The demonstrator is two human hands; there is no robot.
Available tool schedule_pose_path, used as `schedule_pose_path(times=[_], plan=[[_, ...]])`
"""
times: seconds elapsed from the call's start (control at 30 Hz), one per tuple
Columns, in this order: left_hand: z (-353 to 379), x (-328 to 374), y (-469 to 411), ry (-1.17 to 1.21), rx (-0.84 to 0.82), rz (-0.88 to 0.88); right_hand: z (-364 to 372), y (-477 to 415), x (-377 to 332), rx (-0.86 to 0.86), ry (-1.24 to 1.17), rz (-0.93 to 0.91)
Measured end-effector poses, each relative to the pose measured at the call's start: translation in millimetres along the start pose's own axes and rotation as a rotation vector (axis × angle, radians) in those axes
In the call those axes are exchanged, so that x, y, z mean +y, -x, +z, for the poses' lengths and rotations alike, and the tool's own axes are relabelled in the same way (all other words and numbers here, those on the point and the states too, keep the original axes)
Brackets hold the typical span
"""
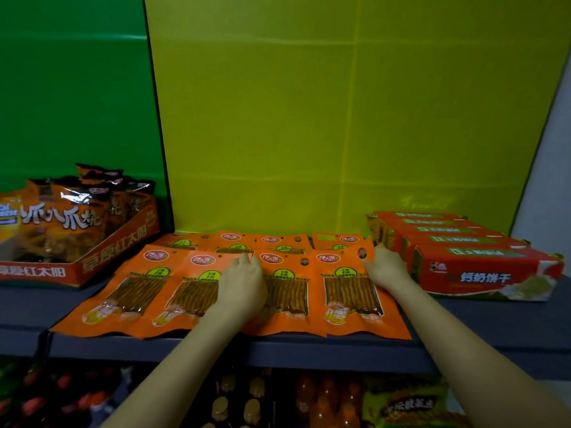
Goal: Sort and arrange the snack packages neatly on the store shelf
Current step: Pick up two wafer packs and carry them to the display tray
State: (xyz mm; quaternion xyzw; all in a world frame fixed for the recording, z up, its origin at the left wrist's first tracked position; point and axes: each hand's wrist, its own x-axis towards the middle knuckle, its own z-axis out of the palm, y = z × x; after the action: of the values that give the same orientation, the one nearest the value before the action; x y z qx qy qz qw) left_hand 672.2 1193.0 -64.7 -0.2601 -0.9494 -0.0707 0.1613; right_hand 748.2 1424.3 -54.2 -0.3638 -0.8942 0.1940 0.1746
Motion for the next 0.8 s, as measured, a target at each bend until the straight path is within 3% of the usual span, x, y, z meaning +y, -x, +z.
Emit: schedule_pose_path(times=[0.2, 0.37, 0.53, 0.67, 0.8], plan=[[-7, -9, -4, -0.137, 0.092, 0.058, -11, 10, -5, 0.045, 0.128, -0.101], [-30, -33, 2, -0.120, 0.232, 0.066, -23, 33, -32, 0.086, 0.168, -0.366], [-45, -93, 31, -0.128, 0.290, -0.011, -4, 73, -104, 0.008, 0.059, -0.720], [-61, -155, 79, -0.119, 0.245, -0.142, 31, 117, -174, -0.095, -0.058, -0.956], [-77, -223, 133, -0.154, 0.312, -0.279, 61, 164, -243, -0.176, -0.080, -1.161]])
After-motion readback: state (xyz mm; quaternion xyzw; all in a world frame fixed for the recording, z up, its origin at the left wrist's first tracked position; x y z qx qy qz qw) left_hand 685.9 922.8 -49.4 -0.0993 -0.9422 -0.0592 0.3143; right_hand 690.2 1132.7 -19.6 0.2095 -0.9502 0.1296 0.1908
